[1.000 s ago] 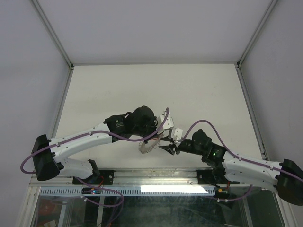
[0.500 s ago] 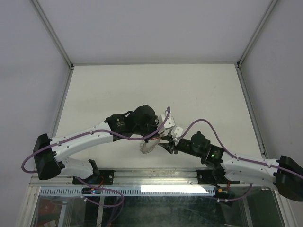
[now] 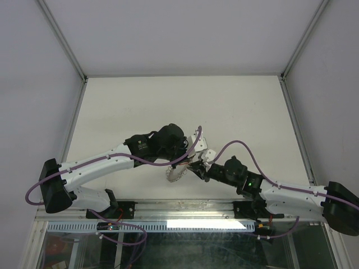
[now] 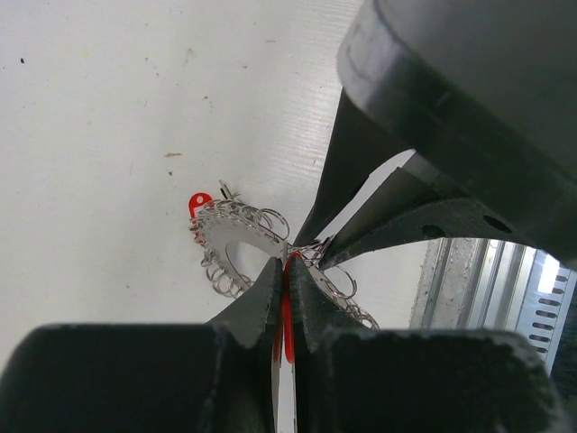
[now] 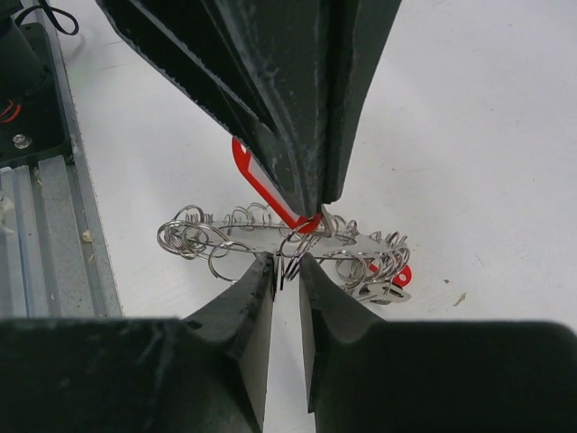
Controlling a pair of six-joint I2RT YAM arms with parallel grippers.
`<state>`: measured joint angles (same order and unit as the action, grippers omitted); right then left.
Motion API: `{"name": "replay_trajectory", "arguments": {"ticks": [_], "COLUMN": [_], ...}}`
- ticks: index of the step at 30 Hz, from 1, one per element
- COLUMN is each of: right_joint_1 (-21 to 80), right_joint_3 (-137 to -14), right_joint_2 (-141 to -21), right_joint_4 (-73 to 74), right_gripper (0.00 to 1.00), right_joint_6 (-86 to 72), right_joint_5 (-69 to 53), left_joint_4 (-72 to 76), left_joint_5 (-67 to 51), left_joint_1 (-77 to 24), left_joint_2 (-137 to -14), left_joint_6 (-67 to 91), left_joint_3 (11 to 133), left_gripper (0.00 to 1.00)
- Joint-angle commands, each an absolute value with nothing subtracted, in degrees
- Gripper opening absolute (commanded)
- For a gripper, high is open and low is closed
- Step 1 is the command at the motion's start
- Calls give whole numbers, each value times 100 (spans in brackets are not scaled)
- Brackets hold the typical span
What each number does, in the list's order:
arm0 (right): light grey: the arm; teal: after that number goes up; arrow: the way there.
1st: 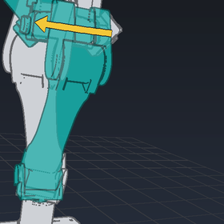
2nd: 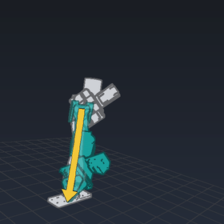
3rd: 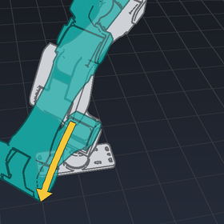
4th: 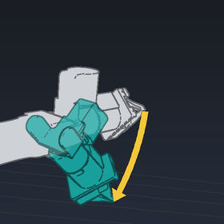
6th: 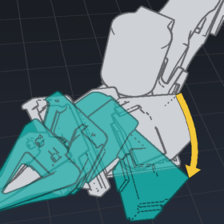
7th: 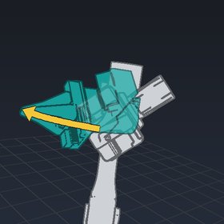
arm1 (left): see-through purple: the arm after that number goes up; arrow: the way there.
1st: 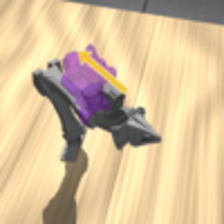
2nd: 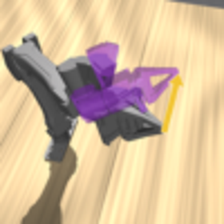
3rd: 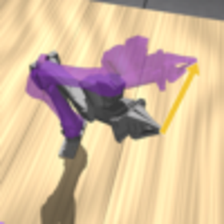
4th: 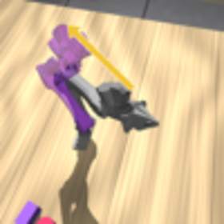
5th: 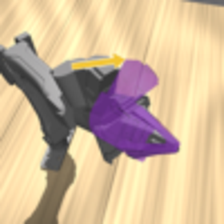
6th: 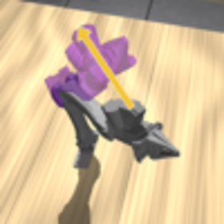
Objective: Put the keys on the keyring
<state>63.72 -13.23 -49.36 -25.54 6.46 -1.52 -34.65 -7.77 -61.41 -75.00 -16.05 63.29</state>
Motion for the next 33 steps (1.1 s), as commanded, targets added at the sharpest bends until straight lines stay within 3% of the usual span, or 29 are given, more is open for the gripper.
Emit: {"name": "replay_trajectory", "arguments": {"ticks": [1, 10, 33], "right_joint_1": [6416, 6425, 6425], "right_joint_3": [-1428, -1407, -1471], "right_joint_2": [-4893, -4788, -3518], "right_joint_4": [-3157, -3147, -2002], "right_gripper": [18, 0, 0], "right_joint_6": [558, 552, 686], "right_joint_5": [74, 128, 370], "left_joint_4": [-3243, -3243, -3082], "left_joint_5": [-876, -877, -444], "left_joint_1": [-6121, -6126, -5760], "left_joint_2": [-7468, -7445, -6891], "left_joint_6": [-1647, -1645, -1453], "left_joint_3": [6617, 6644, 6251], "left_gripper": [0, 0, 0]}}
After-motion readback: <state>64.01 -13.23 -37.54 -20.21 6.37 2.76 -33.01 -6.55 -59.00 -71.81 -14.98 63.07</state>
